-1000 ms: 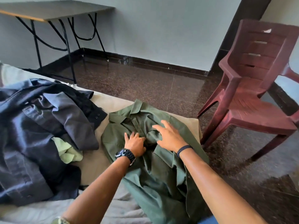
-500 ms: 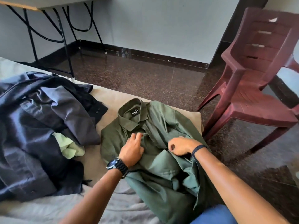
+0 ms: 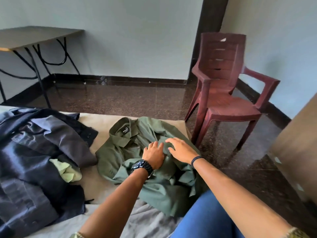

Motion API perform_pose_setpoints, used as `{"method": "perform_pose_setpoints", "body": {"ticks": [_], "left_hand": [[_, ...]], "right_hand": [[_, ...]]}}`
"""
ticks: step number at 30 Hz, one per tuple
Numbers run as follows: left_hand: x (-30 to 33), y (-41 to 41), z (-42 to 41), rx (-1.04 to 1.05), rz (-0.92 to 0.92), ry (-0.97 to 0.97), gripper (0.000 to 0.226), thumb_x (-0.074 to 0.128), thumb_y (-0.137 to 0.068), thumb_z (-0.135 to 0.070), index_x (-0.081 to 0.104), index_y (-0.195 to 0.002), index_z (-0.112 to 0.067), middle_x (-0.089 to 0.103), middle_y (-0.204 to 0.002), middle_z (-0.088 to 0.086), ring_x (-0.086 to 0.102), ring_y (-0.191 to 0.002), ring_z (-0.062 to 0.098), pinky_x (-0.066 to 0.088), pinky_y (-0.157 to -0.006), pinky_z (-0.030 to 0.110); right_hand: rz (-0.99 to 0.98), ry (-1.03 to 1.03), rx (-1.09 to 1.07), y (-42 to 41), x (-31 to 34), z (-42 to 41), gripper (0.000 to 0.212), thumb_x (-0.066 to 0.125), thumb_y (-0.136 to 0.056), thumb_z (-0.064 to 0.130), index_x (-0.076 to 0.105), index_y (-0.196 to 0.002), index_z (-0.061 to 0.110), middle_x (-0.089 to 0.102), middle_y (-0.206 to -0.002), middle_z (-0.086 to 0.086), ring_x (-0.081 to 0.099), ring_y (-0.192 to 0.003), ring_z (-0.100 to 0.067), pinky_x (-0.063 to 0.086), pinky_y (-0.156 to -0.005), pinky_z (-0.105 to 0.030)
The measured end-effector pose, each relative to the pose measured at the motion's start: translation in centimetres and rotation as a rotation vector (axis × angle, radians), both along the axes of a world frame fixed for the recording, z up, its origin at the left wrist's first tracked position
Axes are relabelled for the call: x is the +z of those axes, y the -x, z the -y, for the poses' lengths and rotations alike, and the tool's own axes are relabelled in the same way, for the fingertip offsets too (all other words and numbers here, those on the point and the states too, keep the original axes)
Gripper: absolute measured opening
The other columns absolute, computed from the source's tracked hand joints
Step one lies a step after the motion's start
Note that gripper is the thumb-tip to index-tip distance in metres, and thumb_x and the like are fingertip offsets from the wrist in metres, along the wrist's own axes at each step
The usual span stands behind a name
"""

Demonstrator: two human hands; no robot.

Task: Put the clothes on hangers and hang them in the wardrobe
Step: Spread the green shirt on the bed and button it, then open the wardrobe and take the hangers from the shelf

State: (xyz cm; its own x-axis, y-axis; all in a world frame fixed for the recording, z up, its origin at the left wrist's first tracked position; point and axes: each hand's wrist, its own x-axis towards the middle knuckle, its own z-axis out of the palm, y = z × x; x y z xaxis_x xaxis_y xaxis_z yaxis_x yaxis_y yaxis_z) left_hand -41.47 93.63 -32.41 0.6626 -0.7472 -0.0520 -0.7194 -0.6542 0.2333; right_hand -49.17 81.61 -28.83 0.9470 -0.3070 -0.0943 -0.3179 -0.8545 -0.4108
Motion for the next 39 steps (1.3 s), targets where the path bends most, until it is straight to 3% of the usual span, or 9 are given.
{"method": "perform_pose_setpoints", "body": {"ticks": [6,11,17,20,24,30,39], "left_hand": [[5.6,4.3,7.8,-0.116,0.040,0.160,0.051,0.041,-0.094,-0.024,0.029,-0.142,-0.013,0.038,-0.138,0.010,0.040,-0.125,0.032,0.039,-0.099,0.046],[8.5,9.2,17.7,-0.327,0.124,0.220,0.056,0.042,-0.094,-0.025,0.025,-0.147,-0.016,0.035,-0.143,0.006,0.030,-0.135,0.028,0.032,-0.108,0.044],[8.2,14.8,33.1,-0.557,0.243,0.141,0.059,0.041,-0.096,-0.023,0.017,-0.148,-0.011,0.023,-0.152,0.008,0.014,-0.144,0.029,0.020,-0.116,0.047],[7.6,17.6,40.3,-0.596,0.209,0.128,0.059,0.036,-0.099,-0.026,0.012,-0.150,-0.009,0.016,-0.156,0.010,0.008,-0.146,0.027,0.014,-0.117,0.047],[8.3,22.1,47.9,-0.701,0.173,0.098,0.068,0.036,-0.096,-0.014,-0.003,-0.151,-0.009,0.006,-0.159,0.009,0.000,-0.147,0.027,0.008,-0.119,0.048],[18.3,28.7,54.3,-0.886,0.147,0.126,0.074,0.035,-0.092,-0.006,-0.010,-0.150,-0.009,0.000,-0.160,0.009,-0.005,-0.147,0.028,0.004,-0.119,0.047],[41.1,36.4,60.2,-1.208,0.086,0.267,0.075,0.044,-0.092,-0.011,0.000,-0.152,-0.014,0.008,-0.158,0.009,0.004,-0.147,0.028,0.012,-0.119,0.042]], "right_hand": [[0.143,-0.019,-0.257,7.2,3.4,6.3,0.039,0.051,-0.097,0.020,0.045,-0.135,0.013,0.050,-0.134,-0.007,0.043,-0.128,-0.024,0.033,-0.104,-0.031],[0.237,-0.004,-0.456,12.0,4.9,13.8,0.036,0.049,-0.098,0.018,0.044,-0.133,0.012,0.051,-0.131,-0.007,0.044,-0.125,-0.024,0.035,-0.100,-0.033],[0.415,-0.044,-0.765,16.7,3.9,25.8,0.034,0.046,-0.094,0.008,0.048,-0.128,0.008,0.054,-0.126,-0.012,0.049,-0.122,-0.028,0.041,-0.098,-0.039],[0.439,-0.002,-0.911,20.2,3.1,31.6,0.041,0.048,-0.093,0.006,0.043,-0.134,0.009,0.052,-0.131,-0.011,0.046,-0.124,-0.027,0.037,-0.100,-0.036],[0.459,0.028,-1.065,25.7,4.7,38.1,0.045,0.046,-0.094,0.003,0.040,-0.138,0.009,0.048,-0.136,-0.012,0.048,-0.125,-0.027,0.039,-0.102,-0.036],[0.399,0.074,-1.203,32.9,14.4,42.4,0.051,0.049,-0.093,0.003,0.035,-0.141,0.015,0.045,-0.138,-0.008,0.046,-0.127,-0.023,0.041,-0.103,-0.033],[0.349,0.196,-1.338,41.2,37.9,44.7,0.048,0.048,-0.095,0.006,0.035,-0.140,0.016,0.043,-0.141,-0.005,0.046,-0.127,-0.020,0.040,-0.102,-0.028]]}}
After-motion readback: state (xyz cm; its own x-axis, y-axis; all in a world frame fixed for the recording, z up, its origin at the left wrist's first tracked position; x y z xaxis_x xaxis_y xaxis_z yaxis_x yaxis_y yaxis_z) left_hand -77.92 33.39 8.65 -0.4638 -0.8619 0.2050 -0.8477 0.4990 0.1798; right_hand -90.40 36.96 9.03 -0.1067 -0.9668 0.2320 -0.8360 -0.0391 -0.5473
